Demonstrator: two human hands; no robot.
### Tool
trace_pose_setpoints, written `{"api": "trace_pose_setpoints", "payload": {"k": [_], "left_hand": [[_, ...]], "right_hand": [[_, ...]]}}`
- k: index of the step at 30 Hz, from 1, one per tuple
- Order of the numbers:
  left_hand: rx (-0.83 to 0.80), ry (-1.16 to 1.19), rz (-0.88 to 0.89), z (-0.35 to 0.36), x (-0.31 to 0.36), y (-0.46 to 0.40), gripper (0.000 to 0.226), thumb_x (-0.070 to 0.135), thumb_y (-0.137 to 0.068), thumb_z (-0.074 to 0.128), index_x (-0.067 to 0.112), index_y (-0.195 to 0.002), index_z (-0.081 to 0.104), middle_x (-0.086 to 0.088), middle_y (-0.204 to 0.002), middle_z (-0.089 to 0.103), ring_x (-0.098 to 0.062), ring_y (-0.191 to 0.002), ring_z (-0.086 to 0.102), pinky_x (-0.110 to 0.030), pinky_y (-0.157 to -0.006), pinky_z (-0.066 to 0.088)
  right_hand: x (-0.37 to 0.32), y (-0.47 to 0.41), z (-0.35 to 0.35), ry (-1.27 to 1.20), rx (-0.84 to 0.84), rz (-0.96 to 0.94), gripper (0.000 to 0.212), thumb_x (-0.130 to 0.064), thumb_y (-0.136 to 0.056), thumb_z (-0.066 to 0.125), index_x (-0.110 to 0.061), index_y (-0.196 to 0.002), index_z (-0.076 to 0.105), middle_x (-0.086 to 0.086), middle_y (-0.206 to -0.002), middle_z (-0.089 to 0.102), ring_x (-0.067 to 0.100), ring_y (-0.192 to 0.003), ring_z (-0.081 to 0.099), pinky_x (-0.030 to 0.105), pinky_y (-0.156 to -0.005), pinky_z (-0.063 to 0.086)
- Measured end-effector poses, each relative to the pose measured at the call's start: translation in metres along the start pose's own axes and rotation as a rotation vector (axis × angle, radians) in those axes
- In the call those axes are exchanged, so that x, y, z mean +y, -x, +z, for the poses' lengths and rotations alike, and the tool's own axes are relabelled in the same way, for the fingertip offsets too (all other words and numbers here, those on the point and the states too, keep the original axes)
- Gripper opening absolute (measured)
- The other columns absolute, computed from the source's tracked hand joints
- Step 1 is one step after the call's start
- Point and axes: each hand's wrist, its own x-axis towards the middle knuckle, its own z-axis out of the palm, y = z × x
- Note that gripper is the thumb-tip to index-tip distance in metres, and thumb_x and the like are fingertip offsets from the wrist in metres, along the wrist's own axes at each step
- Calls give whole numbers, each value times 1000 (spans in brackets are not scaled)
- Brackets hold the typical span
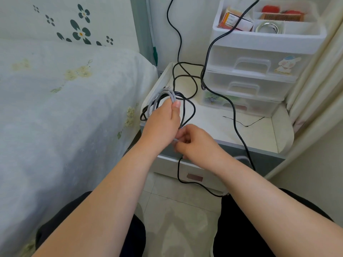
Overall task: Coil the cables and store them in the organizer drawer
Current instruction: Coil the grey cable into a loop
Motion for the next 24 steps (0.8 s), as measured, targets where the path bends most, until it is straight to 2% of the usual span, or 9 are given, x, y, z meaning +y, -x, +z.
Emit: {"api": "trace_pose_setpoints", "payload": {"k": [4, 6, 9, 12, 15, 18, 20, 22, 24], "left_hand": [[-153, -262, -1, -2, 0, -1, 34, 35, -103, 25, 17, -81, 43, 2, -69, 57, -11, -60, 50, -33, -59, 32], [-273, -250, -6, -2, -1, 1, 38, 37, -104, 23, 18, -77, 44, 3, -58, 57, -3, -48, 48, -30, -58, 35], [-434, 90, -114, -7, -2, 1, 44, 37, -104, 24, 14, -76, 49, 3, -44, 50, -15, -39, 42, -27, -53, 40], [-583, 543, -262, -15, 1, 2, 47, 40, -103, 29, 14, -69, 48, 2, -39, 33, -13, -33, 25, -21, -39, 28], [-734, 825, -277, -21, 3, 4, 50, 49, -96, 33, 15, -65, 52, 5, -38, 25, -8, -31, 17, -20, -37, 17], [-836, 1018, -281, -25, 3, 6, 46, 49, -93, 35, 17, -65, 52, 9, -36, 27, -4, -30, 18, -19, -35, 15], [-868, 1116, -283, -28, 2, 6, 45, 46, -95, 35, 18, -64, 51, 11, -35, 30, -2, -28, 23, -17, -33, 19], [-868, 1187, -289, -29, 1, 5, 45, 42, -97, 33, 18, -63, 51, 11, -34, 33, -1, -27, 26, -15, -32, 25], [-849, 1245, -286, -30, 1, 5, 46, 40, -98, 31, 19, -63, 54, 11, -34, 34, 0, -27, 28, -14, -31, 28]], "right_hand": [[1, -3, -17, -70, 7, -81, 21, -9, -84, 65, -23, -85, 50, 4, -81, 68, 9, -70, 61, 19, -66, 44], [2, -4, -26, -1, 50, -134, 18, -13, -85, 65, -26, -85, 52, -1, -78, 68, 7, -69, 59, 20, -68, 44], [2, -4, -37, 151, 219, -165, 14, -33, -81, 70, -29, -85, 57, -9, -70, 58, 2, -67, 53, 21, -64, 42], [1, -4, -46, 190, 333, -204, 27, -49, -74, 72, -27, -83, 59, -12, -58, 48, 2, -55, 46, 22, -55, 35], [1, -7, -53, 92, 314, -267, 21, -43, -78, 70, -26, -83, 59, -11, -62, 49, 3, -56, 42, 21, -57, 37], [4, -12, -59, 44, 273, -302, 15, -40, -86, 61, -25, -86, 60, 6, -78, 60, 12, -68, 49, 27, -67, 44], [7, -15, -60, 154, 231, -250, 34, -55, -90, 43, -25, -86, 58, 8, -83, 63, 21, -75, 55, 38, -74, 47], [9, -16, -59, 226, 157, -160, 57, -66, -85, 22, -22, -80, 58, 0, -82, 63, 16, -79, 58, 40, -83, 47], [10, -20, -56, 178, 112, -98, 68, -66, -86, 16, -15, -80, 61, -1, -84, 65, 16, -83, 60, 40, -89, 48]]}}
